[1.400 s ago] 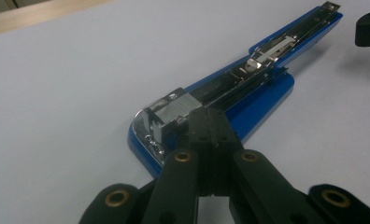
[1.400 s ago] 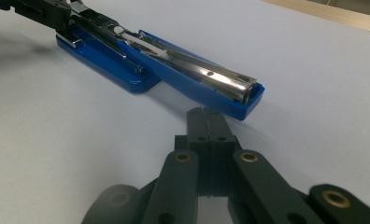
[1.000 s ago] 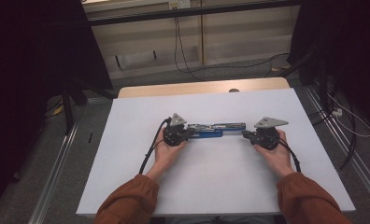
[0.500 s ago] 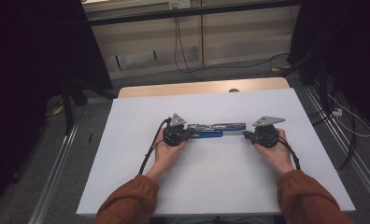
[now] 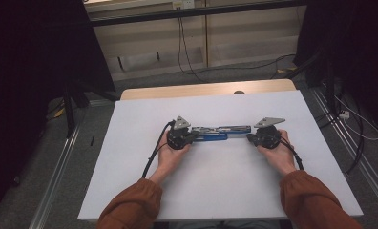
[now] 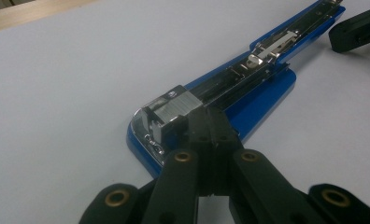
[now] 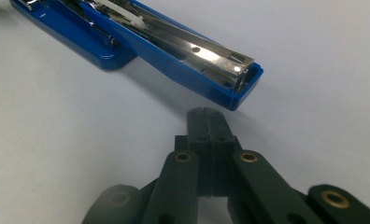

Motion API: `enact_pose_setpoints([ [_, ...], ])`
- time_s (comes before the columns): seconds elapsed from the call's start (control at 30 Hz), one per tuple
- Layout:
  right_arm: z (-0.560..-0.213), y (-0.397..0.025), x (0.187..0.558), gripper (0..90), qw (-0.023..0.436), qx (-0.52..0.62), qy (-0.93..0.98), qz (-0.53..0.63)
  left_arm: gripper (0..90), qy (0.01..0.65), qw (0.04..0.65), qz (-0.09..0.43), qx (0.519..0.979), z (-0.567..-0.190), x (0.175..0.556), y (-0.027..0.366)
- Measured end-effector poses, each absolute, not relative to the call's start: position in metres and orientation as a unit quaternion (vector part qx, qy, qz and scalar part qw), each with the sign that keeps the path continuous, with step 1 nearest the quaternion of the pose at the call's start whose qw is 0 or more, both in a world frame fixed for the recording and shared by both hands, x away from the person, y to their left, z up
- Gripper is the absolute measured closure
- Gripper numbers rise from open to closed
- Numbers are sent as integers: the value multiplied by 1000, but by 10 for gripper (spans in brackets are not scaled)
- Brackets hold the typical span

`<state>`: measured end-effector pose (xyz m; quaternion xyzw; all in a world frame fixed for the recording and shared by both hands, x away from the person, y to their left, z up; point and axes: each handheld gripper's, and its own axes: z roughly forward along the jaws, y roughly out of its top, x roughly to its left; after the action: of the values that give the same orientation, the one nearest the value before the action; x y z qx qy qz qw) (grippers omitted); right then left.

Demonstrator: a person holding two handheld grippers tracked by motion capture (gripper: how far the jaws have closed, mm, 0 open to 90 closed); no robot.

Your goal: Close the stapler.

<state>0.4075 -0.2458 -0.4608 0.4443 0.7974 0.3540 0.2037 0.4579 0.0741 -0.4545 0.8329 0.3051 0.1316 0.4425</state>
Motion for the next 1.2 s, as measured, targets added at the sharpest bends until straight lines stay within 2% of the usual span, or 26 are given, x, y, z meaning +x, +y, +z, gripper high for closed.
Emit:
enact_pose_setpoints([
  [1.2,-462,-247,411,900,204,460,783,366,900,306,444,130,832,-455,457,73],
])
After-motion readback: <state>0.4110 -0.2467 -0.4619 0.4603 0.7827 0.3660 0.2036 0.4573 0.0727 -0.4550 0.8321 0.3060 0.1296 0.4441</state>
